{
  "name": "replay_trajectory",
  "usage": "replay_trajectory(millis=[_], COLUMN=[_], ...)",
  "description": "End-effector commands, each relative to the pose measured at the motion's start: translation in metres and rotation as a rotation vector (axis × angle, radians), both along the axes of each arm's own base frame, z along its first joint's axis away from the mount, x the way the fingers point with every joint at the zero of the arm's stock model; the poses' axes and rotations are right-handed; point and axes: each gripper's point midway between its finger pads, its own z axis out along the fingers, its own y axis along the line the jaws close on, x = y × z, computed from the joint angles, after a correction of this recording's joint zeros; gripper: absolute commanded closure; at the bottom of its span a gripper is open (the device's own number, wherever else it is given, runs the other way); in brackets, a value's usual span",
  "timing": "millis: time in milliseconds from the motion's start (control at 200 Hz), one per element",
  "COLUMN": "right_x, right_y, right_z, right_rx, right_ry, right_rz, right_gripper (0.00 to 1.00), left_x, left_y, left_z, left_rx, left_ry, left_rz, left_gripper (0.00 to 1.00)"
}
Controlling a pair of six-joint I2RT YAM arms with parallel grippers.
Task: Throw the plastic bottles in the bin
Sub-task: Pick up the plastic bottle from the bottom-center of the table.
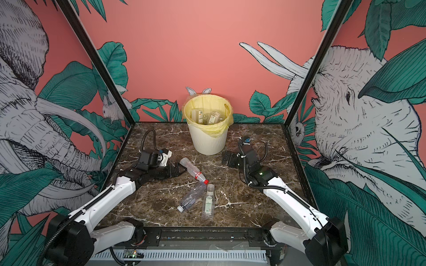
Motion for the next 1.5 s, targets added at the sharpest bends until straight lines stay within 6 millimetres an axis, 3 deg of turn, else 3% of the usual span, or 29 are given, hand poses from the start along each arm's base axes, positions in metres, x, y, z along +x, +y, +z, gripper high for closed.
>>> replay_trajectory(millis=[0,255,750,1160,1495], right_x=[-0.004,-0.014,-0.027,-0.021,-0.011], right_y=[0.001,-0.003,-0.008,-0.001,0.008], right_z=[-0.001,-0.014,-0.043,-0.052,-0.058], right_rx=[0.049,0.06,0.08,0.075,0.074], right_ry=[0.018,0.047,0.1,0.122,0.142], right_rz=[-0.007,-0.009,-0.02,-0.013,-0.005], right_gripper=[0.01,0.01,0.01,0.01,0.01], left_x=[-0.015,-0.029,-0.061,-0.067,-0.075], left_y=[-0.004,-0.011,-0.01,-0.008,-0.017], left_z=[0.0,-0.006,-0.039,-0.058,-0.073], left_rx=[0.03,0.063,0.162,0.355,0.404], left_ry=[0.011,0.002,0.061,0.048,0.071], left_rz=[-0.049,-0.1,-0.16,-0.231,-0.295], left_gripper=[0.01,0.01,0.01,0.01,0.01])
